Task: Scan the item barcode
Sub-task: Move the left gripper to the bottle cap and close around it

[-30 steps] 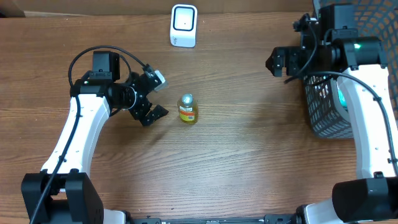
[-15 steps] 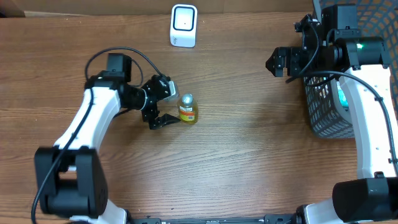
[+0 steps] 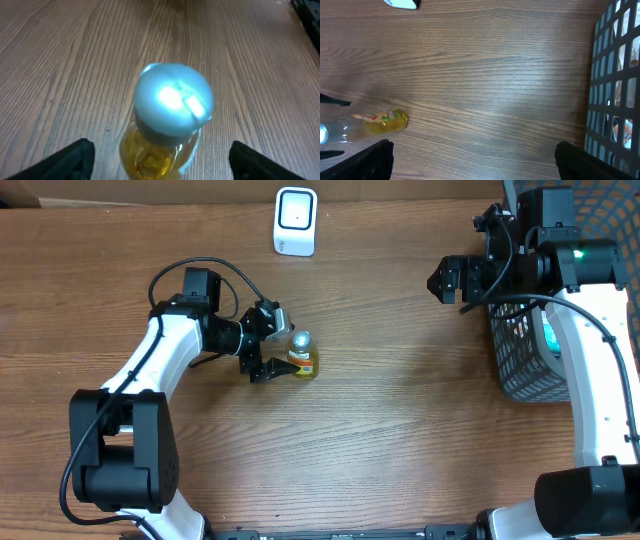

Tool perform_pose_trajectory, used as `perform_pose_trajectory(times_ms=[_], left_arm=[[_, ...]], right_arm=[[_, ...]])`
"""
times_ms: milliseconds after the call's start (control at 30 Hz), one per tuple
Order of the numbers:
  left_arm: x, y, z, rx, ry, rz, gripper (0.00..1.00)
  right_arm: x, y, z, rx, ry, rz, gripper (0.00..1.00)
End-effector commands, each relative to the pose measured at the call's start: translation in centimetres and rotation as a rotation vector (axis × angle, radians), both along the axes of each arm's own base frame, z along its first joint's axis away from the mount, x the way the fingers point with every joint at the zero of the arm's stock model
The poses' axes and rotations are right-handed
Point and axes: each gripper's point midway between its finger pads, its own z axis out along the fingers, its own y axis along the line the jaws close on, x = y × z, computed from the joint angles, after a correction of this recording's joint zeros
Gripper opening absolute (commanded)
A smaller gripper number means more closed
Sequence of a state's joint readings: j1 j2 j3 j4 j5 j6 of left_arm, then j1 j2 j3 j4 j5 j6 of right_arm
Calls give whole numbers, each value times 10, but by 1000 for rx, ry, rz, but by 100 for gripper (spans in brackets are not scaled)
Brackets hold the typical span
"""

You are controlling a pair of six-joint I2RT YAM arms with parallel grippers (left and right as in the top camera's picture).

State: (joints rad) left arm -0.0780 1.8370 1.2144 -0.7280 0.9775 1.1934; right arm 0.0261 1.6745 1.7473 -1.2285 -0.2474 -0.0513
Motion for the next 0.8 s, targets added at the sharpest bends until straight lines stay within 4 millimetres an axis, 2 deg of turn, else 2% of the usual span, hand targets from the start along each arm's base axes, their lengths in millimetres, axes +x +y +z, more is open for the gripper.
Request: perform_pose_trajectory(times_ms=[0, 333, 400, 467, 667, 767], left_arm=[[-5, -9, -7, -30, 23, -34, 84], [-7, -15, -18, -37, 65, -41, 74], [-6, -16, -18, -39, 54, -45, 70], [-5, -19, -16, -49, 43, -52, 60], [-6, -23, -14, -62, 36, -63, 41], [-6, -23, -14, -65, 36, -63, 36]], right_arm=[[0, -3, 18, 4, -50, -14, 100], [0, -3, 18, 4, -51, -14, 100], [0, -3, 18, 4, -51, -14, 100], [0, -3, 18, 4, -51, -14, 100], [0, -3, 18, 4, -51, -14, 100], [0, -3, 18, 4, -51, -14, 100]])
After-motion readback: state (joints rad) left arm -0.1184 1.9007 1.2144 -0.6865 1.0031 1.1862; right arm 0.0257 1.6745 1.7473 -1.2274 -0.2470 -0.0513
